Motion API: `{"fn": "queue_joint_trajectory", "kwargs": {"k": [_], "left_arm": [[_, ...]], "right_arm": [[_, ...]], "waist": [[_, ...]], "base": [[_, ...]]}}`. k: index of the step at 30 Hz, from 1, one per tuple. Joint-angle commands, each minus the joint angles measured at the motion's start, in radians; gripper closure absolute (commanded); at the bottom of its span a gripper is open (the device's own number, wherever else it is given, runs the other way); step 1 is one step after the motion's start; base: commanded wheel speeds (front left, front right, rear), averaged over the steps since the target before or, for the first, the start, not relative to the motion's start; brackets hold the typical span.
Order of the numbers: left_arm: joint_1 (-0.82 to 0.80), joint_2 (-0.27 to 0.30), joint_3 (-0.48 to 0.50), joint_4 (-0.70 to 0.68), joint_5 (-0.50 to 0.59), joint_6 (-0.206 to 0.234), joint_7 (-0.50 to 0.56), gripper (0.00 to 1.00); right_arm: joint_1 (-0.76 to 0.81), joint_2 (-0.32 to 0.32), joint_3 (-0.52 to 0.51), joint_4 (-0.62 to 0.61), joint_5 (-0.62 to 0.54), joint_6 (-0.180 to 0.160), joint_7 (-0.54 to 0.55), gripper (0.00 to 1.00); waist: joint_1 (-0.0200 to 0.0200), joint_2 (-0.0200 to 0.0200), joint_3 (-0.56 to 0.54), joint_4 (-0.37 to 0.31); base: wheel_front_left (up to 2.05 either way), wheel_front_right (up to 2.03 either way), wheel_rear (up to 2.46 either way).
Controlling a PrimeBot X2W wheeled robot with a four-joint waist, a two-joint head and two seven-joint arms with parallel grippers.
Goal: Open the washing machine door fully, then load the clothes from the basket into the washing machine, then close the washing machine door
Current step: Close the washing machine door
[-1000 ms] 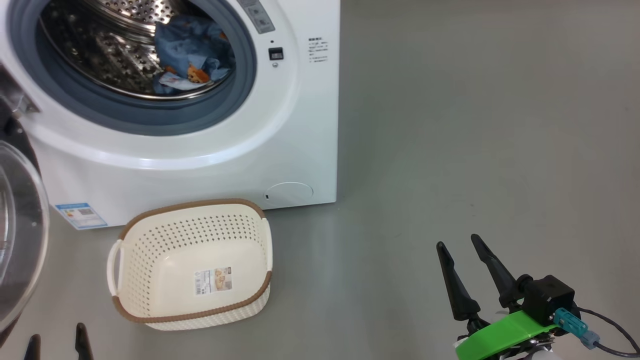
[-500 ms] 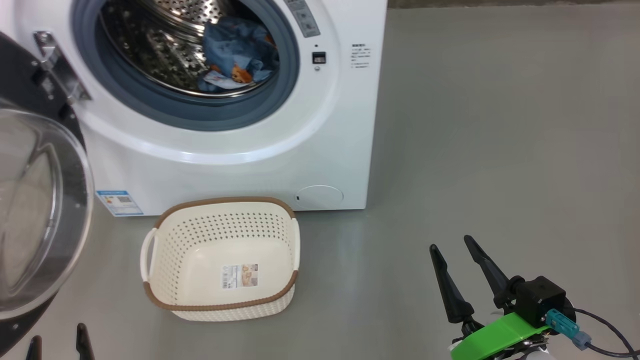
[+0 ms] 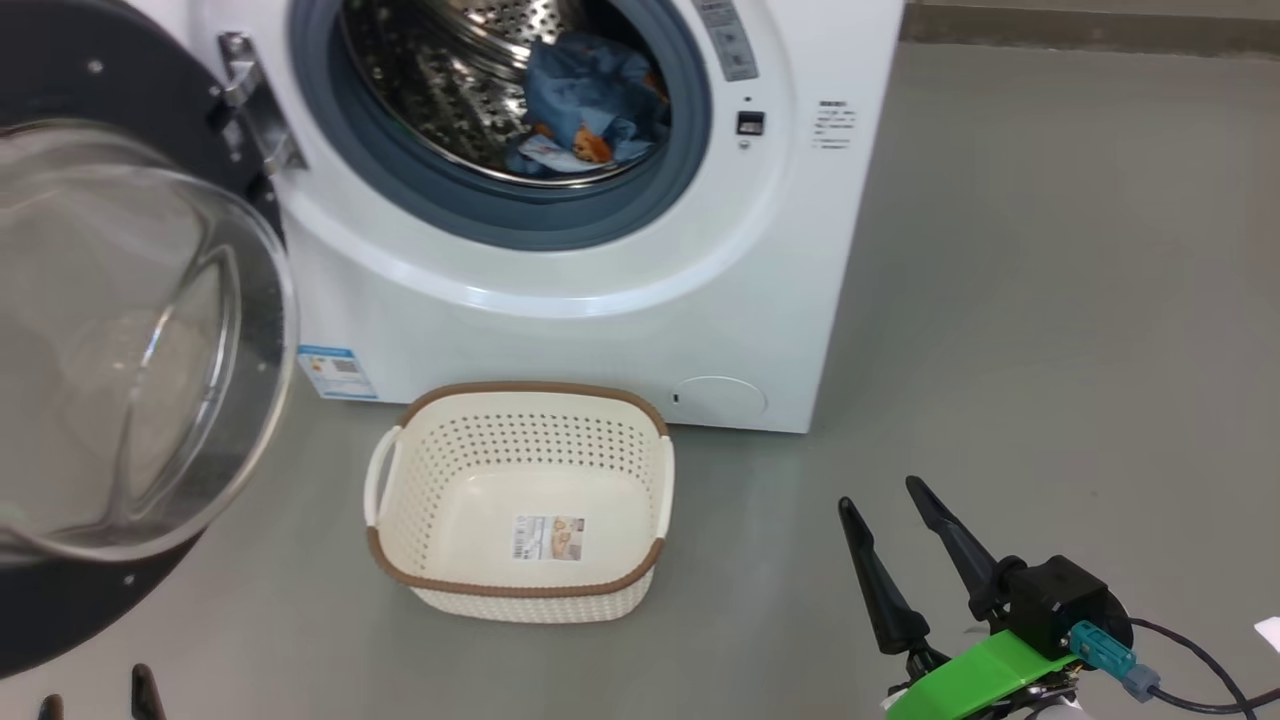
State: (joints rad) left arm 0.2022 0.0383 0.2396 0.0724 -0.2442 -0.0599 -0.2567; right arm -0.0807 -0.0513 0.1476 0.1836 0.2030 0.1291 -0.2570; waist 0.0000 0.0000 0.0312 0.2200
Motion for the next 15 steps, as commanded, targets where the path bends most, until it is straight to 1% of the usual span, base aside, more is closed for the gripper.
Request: {"fn": "queue_joint_trajectory", "kwargs": {"k": [1, 9, 15], "left_arm": [[-0.027, 0.012, 0.037, -0.017, -0.009, 0.01, -0.005, 0.0], [-0.017, 0.012, 0.039, -0.003, -0.015, 0.025, -0.005, 0.0], [-0.007, 0.012, 0.039, 0.0, -0.022, 0.032, -0.005, 0.0]], "right_arm": [[-0.028, 0.001, 0.027, -0.021, -0.005, 0.002, -0.005, 0.0], [-0.027, 0.001, 0.037, -0.006, -0.001, 0.002, -0.005, 0.0], [-0.031, 0.001, 0.049, 0.001, 0.0, 0.002, -0.005, 0.0]], "waist": [[0.0, 0.0, -0.005, 0.032], [0.0, 0.0, -0.022, 0.106], [0.0, 0.0, -0.026, 0.145]], "base": [[0.0, 0.0, 0.0], [0.0, 0.0, 0.0], [0.0, 0.0, 0.0]]}}
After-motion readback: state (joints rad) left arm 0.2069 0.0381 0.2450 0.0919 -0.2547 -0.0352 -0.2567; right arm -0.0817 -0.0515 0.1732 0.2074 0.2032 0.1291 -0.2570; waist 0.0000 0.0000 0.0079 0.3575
